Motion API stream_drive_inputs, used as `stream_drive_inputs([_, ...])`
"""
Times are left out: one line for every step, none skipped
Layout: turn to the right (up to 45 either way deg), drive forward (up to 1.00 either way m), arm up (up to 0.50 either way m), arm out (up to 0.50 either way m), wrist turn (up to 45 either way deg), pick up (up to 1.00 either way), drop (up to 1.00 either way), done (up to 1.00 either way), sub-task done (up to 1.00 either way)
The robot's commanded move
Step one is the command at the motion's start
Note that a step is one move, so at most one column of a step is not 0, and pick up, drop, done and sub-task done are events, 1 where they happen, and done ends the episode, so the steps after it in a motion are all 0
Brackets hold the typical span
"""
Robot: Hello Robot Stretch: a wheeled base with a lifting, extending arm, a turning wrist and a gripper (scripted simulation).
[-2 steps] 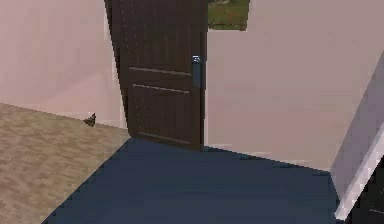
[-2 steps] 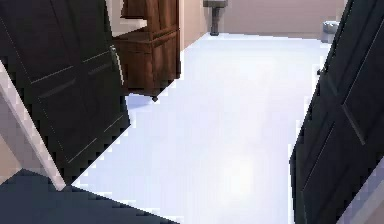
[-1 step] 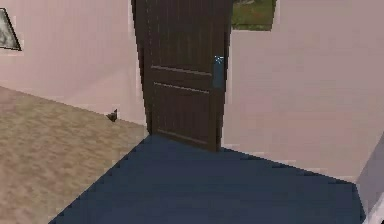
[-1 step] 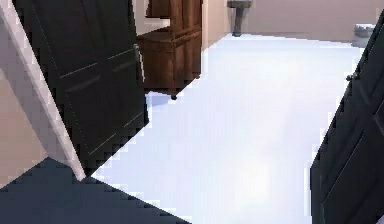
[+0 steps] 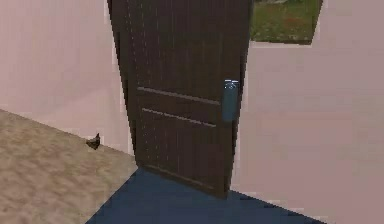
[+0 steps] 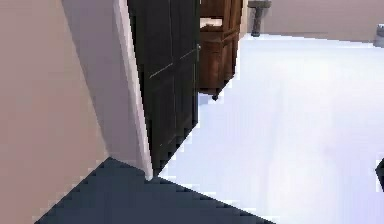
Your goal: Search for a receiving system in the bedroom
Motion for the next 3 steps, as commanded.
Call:
stream_drive_inputs([-45.0,0.00,0.00,0.00,0.0,0.00,0.00,0.00,0.00])
stream_drive_inputs([-15.0,0.00,0.00,0.00,0.0,0.00,0.00,0.00,0.00])
stream_drive_inputs([0.0,0.55,0.00,0.00,0.0,0.00,0.00,0.00,0.00])
